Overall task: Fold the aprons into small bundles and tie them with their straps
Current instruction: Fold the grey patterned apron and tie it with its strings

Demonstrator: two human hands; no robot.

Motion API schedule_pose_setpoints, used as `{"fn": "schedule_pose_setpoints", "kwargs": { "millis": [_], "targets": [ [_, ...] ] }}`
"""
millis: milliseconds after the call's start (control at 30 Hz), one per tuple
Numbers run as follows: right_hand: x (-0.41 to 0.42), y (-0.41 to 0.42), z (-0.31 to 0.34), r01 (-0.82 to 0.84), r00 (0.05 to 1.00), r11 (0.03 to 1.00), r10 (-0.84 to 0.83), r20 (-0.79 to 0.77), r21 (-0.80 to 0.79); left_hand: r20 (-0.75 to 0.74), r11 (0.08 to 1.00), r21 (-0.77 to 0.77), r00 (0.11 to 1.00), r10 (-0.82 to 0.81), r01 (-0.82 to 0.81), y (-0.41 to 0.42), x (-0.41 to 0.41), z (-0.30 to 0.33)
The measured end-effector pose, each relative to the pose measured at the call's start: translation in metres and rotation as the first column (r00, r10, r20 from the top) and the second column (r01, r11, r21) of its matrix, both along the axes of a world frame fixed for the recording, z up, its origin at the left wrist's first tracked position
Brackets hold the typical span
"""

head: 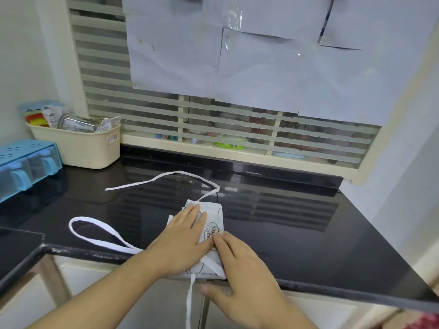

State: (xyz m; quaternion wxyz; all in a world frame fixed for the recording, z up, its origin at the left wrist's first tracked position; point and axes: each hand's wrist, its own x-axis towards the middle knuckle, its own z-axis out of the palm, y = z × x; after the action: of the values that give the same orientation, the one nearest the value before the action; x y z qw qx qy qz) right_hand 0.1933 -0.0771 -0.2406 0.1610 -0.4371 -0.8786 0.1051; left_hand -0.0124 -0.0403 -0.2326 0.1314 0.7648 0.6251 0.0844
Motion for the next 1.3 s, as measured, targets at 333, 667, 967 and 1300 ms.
{"fn": "schedule_pose_setpoints", "kwargs": {
  "millis": [333, 667, 967, 1300],
  "targets": [
    [0.017, 0.007, -0.027, 0.038, 0.967, 0.983, 0.008, -0.253, 0.179, 0.301, 0.831, 0.54, 0.953, -0.043, -0.133, -0.064, -0.034, 0.017],
    [0.011, 0.014, -0.013, 0.091, 0.916, 0.995, -0.097, -0.388, -0.033, 0.382, 0.983, 0.097, 0.918, 0.107, -0.155, -0.128, -0.036, -0.011],
    [0.018, 0.009, -0.015, 0.062, 0.915, 0.998, -0.067, -0.398, -0.025, 0.196, 0.949, -0.091, 0.928, 0.316, -0.303, -0.137, 0.018, -0.026],
    [0.019, 0.007, -0.011, 0.049, 0.898, 0.998, -0.066, -0.436, -0.05, 0.958, 0.972, -0.199, 0.186, 0.22, -0.128, -0.113, 0.024, -0.03]
  ]
}}
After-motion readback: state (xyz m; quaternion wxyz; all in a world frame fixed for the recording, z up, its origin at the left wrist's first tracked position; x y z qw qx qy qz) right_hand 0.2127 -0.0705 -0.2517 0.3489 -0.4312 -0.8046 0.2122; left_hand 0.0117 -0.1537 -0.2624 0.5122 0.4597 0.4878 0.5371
